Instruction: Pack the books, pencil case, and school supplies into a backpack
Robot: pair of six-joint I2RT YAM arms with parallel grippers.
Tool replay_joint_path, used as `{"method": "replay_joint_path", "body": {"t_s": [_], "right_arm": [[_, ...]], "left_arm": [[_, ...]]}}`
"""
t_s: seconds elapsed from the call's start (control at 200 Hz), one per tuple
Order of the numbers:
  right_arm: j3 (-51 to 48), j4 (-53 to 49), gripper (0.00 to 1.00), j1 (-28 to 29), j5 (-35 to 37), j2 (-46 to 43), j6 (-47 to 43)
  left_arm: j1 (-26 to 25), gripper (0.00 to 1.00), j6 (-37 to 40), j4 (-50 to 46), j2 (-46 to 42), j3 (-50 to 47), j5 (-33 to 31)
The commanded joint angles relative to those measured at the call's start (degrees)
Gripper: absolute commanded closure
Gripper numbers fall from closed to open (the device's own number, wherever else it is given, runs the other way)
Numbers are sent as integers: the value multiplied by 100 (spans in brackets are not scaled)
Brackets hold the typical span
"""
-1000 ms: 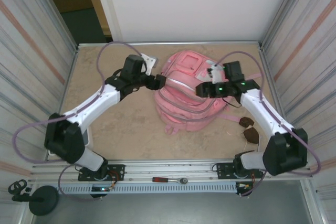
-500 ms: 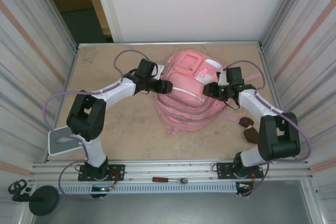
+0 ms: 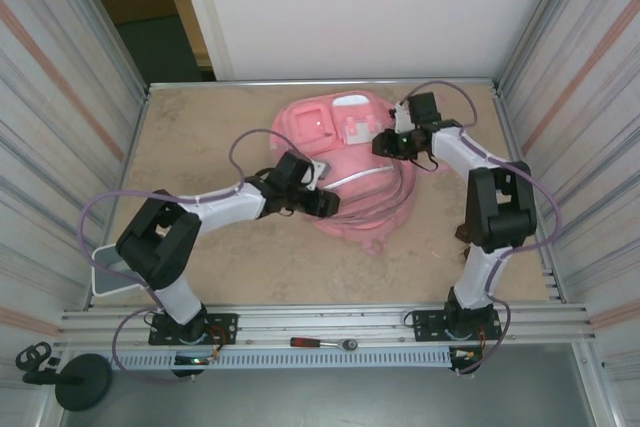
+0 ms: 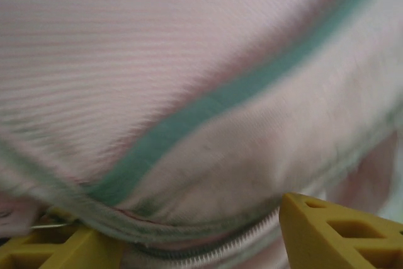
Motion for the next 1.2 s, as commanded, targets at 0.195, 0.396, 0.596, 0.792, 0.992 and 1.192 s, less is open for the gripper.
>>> {"method": "replay_joint_path", "body": {"t_s": [0.195, 0.396, 0.596, 0.792, 0.992, 1.192], "right_arm": [[1461, -1298, 56, 302, 576, 330, -701], [603, -1158, 50, 216, 1339, -932, -637], [-1189, -522, 47, 264, 996, -2510, -92], [-2598, -13, 49, 303, -96, -3202, 382], [-2981, 435, 57, 313, -639, -2868, 536], [-2770, 491, 65, 52, -477, -2338, 395]], "left_arm": [[-968, 31, 632, -738, -665, 589, 65], [-999, 30, 2525, -1330, -1691, 409, -1190], [-721, 30, 5814, -269, -2420, -530, -1769], [-271, 29, 8417, -271, -1894, -358, -1250], [-32, 30, 9303, -926, -1015, 401, -1395], [-41, 35, 9730, -980, -412, 681, -1415]]}}
